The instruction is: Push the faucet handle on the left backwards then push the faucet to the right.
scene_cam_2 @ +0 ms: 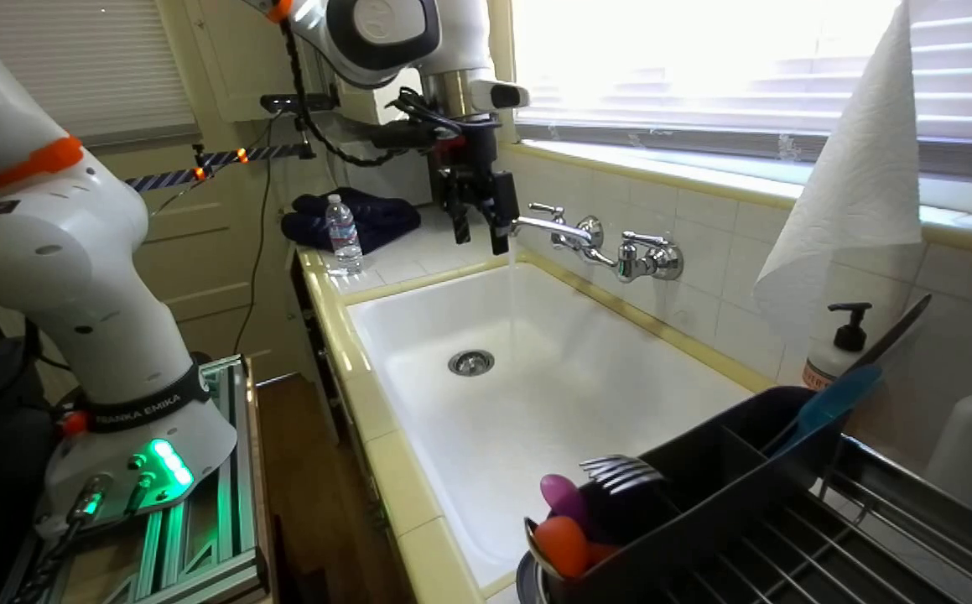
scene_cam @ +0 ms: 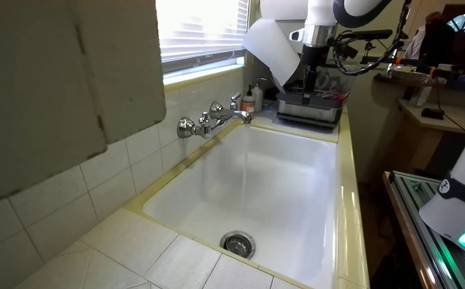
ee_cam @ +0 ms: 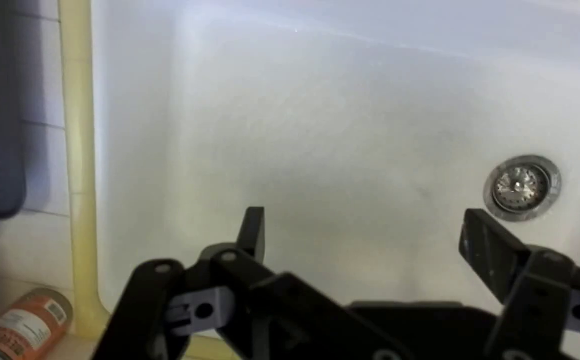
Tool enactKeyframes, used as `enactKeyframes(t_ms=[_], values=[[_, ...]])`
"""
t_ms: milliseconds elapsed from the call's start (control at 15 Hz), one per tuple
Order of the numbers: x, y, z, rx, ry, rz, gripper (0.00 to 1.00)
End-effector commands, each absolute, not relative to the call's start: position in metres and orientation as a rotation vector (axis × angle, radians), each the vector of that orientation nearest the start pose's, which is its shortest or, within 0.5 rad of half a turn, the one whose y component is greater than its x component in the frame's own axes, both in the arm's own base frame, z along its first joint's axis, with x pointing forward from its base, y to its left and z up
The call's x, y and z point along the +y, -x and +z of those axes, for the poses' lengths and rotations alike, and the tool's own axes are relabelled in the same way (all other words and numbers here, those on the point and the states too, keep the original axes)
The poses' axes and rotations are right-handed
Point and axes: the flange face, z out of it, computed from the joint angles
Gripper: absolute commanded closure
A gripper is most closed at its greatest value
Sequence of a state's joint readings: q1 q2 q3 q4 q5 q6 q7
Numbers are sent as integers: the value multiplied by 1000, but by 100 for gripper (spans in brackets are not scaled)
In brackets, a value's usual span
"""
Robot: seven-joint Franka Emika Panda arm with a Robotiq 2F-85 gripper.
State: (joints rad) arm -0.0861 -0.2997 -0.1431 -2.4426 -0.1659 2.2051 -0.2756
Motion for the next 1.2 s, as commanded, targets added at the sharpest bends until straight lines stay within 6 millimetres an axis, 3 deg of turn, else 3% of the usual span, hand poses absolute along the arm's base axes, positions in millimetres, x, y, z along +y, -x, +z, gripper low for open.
enactKeyframes(t_ms=[0, 333, 667, 800, 1133], values=[[-69, -492, 413, -288, 3194, -105, 0], [-13, -545, 407, -443, 3164, -103, 0], [29, -585, 401, -569, 3136, -139, 0], [44, -597, 402, -607, 3118, -155, 25], [66, -617, 395, -648, 3075, -155, 65]])
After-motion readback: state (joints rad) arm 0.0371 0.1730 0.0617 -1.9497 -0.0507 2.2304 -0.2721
